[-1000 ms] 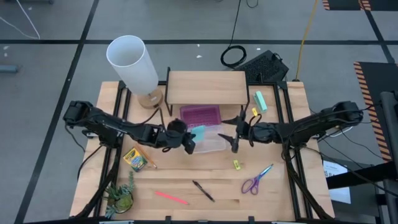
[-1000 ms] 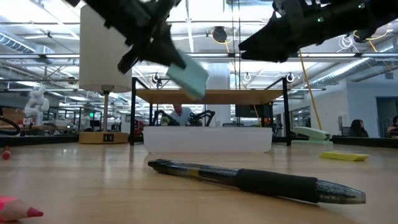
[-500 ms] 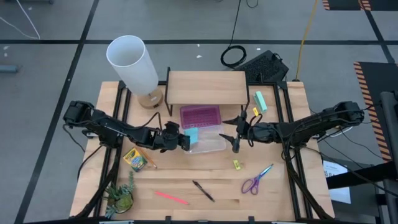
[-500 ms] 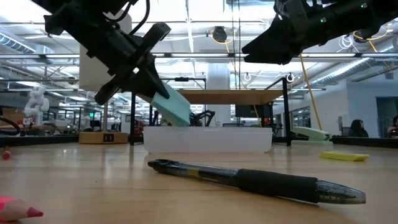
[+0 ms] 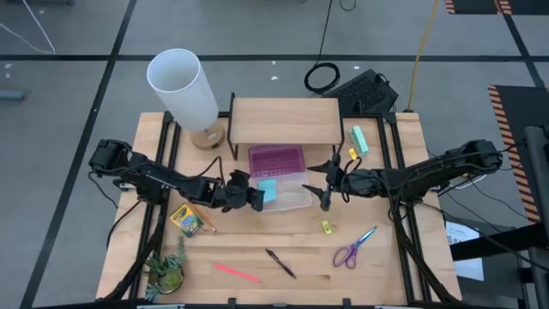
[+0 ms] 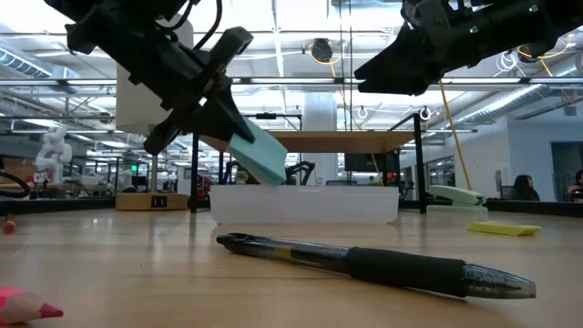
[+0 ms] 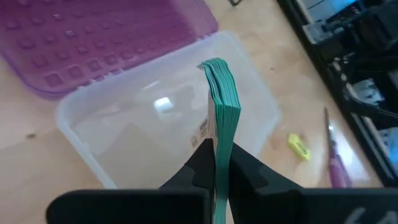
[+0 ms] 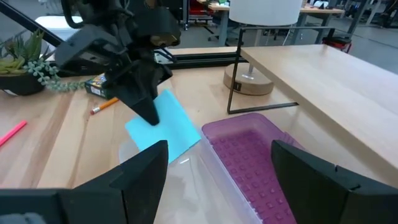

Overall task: Pack school essentials
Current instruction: Put the blue sticky notes into the violet supply box

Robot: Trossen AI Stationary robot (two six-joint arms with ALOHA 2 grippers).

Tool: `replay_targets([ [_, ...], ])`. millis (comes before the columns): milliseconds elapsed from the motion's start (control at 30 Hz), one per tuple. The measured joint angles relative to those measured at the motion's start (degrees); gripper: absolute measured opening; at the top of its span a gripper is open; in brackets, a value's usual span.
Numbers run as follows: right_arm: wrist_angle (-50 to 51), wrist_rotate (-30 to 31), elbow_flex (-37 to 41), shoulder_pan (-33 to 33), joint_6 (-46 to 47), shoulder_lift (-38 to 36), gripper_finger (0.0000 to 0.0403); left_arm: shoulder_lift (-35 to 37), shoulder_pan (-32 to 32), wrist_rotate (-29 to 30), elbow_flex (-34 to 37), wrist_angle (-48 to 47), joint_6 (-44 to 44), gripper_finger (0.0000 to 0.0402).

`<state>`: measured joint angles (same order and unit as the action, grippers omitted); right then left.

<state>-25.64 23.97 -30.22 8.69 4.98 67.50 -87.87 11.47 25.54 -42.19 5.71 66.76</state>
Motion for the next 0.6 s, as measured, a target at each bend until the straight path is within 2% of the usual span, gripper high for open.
replay_targets([
  [367,0.01,0.0,0.0,0.0,0.34,0.01,0.0276,-0.29,-0.27,-0.41,0.02,0.34,-0.63,0.0043],
  [600,0.03,0.0,0.0,0.0,0.37,0.01,0.0276,-0.27,-0.25,-0.57,0.02,0.09,-0.41,0.0071],
])
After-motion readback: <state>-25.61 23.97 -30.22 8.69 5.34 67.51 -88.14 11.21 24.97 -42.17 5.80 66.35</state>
